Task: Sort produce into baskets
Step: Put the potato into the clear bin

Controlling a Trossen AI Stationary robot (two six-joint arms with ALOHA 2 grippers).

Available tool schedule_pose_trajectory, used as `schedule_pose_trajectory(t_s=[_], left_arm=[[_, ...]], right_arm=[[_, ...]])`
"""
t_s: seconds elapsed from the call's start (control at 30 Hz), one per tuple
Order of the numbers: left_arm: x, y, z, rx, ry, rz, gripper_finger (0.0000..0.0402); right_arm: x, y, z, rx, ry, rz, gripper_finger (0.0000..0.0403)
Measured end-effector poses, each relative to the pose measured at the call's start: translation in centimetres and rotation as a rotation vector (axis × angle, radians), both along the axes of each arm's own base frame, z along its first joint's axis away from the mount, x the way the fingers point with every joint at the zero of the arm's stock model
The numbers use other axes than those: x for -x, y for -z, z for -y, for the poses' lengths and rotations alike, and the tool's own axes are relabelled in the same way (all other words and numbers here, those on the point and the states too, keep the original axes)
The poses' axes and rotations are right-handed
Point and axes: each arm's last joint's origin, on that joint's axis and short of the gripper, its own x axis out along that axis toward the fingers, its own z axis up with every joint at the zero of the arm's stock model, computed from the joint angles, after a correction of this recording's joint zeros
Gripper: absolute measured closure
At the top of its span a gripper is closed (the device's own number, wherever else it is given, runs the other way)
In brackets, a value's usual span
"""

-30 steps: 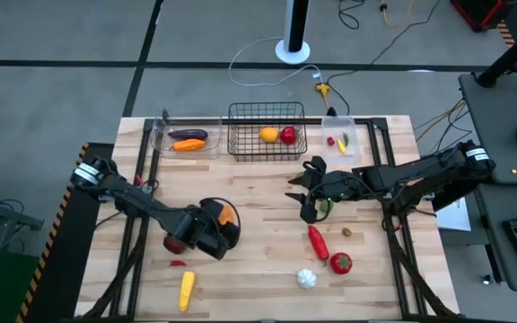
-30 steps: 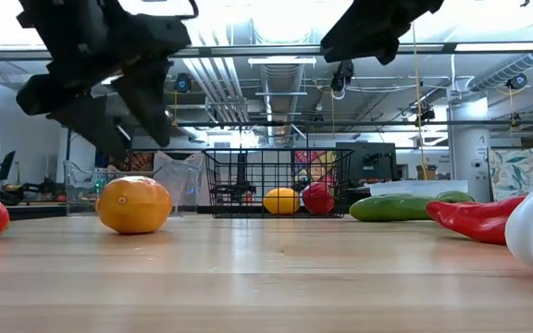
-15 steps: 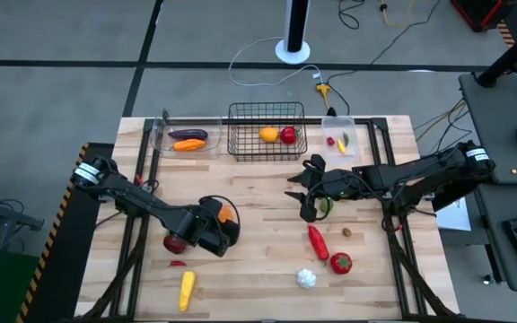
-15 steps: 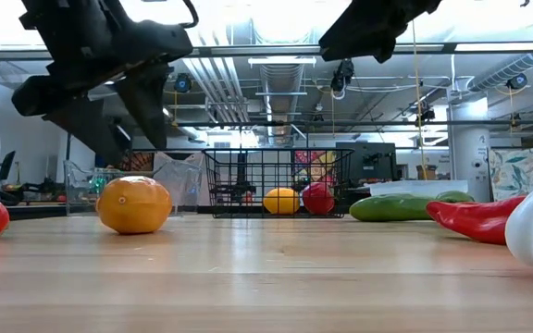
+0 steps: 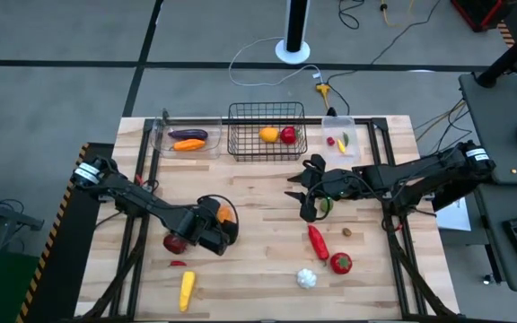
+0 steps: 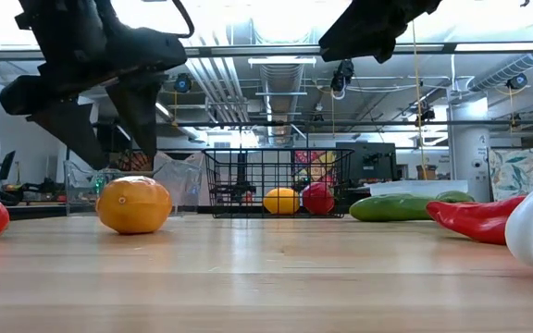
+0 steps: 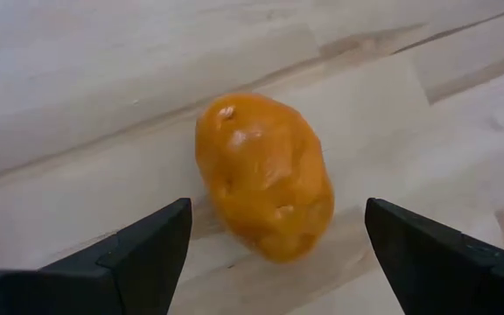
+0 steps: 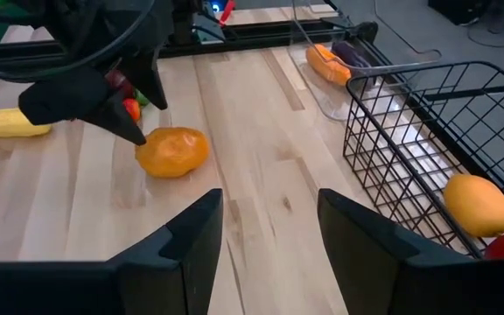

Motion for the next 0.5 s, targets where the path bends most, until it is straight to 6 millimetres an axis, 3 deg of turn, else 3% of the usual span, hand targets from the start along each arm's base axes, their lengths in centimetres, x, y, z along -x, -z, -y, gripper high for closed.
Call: schedule_pose_trajectory(t_s=[0.23,0.5], left_arm=[[-0.4,0.0,-0.1,0.003,-0.011,0.032,0.0063],[-1.0,1.6,-0.1,-0.022,-0.026,-0.012,0.0063]], right_arm=[[0.0,0.0,0.0,0.0,0.0,0.0,0.0222],[0.0,0.0,0.0,0.003,-0.001,-0.005,0.0222]])
